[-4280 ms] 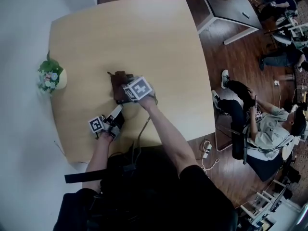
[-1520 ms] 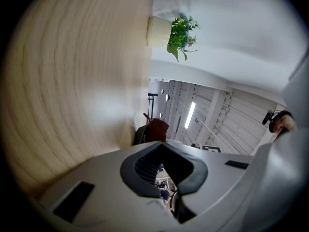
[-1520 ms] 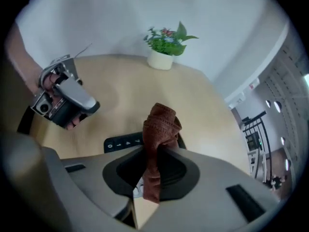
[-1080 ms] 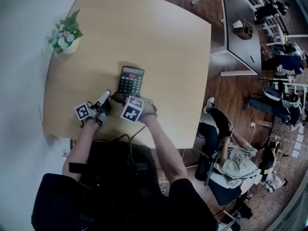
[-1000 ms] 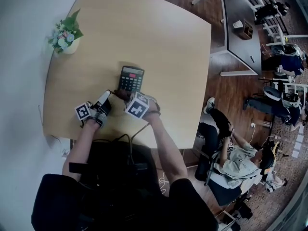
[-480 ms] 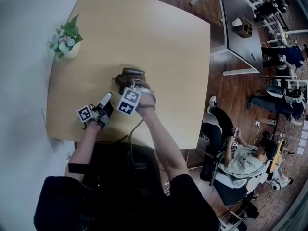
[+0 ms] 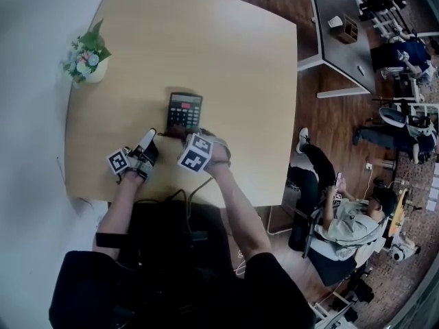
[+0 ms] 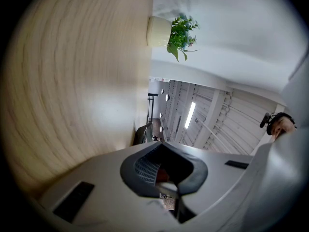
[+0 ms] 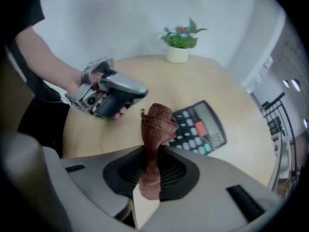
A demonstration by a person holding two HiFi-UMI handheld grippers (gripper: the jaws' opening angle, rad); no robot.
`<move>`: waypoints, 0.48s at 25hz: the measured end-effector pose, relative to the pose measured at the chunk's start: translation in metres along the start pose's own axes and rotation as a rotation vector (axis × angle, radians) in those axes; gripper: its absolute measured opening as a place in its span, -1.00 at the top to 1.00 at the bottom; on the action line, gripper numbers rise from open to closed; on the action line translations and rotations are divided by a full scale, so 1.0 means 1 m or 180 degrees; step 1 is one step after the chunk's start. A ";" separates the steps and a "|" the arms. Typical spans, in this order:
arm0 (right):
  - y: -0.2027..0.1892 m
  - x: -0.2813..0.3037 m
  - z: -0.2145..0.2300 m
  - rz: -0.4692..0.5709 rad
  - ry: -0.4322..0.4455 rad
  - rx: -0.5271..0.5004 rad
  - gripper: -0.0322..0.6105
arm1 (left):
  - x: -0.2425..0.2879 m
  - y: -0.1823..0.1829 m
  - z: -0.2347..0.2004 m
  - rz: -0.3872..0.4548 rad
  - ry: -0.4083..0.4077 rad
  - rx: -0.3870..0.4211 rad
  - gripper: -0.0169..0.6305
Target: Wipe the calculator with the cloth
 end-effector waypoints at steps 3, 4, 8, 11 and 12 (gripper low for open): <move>0.005 -0.016 0.079 0.0160 -0.0740 0.0264 0.69 | -0.001 0.000 -0.001 0.0011 0.0007 -0.0008 0.92; 0.009 -0.020 0.103 0.0205 -0.1030 0.0263 0.69 | -0.001 0.000 -0.001 0.0013 0.0008 -0.0011 0.92; 0.020 -0.006 0.140 0.0190 -0.1518 -0.0075 0.69 | 0.000 -0.001 0.000 0.0027 0.0004 -0.0025 0.92; 0.015 0.020 0.108 -0.0037 -0.1286 -0.0590 0.69 | -0.002 -0.002 -0.001 0.0015 0.0011 -0.0006 0.92; 0.013 0.023 0.095 -0.0081 -0.1215 -0.0714 0.69 | -0.001 -0.002 -0.001 0.0009 0.0013 -0.0003 0.92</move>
Point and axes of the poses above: the fingertips, and each gripper's own axes: x forward along the fingers, z to its right, y out of its top, the point moved 1 cm from there along -x, backward along the fingers, and after that the axes turned 10 degrees about -y, right-handed, at the moved point
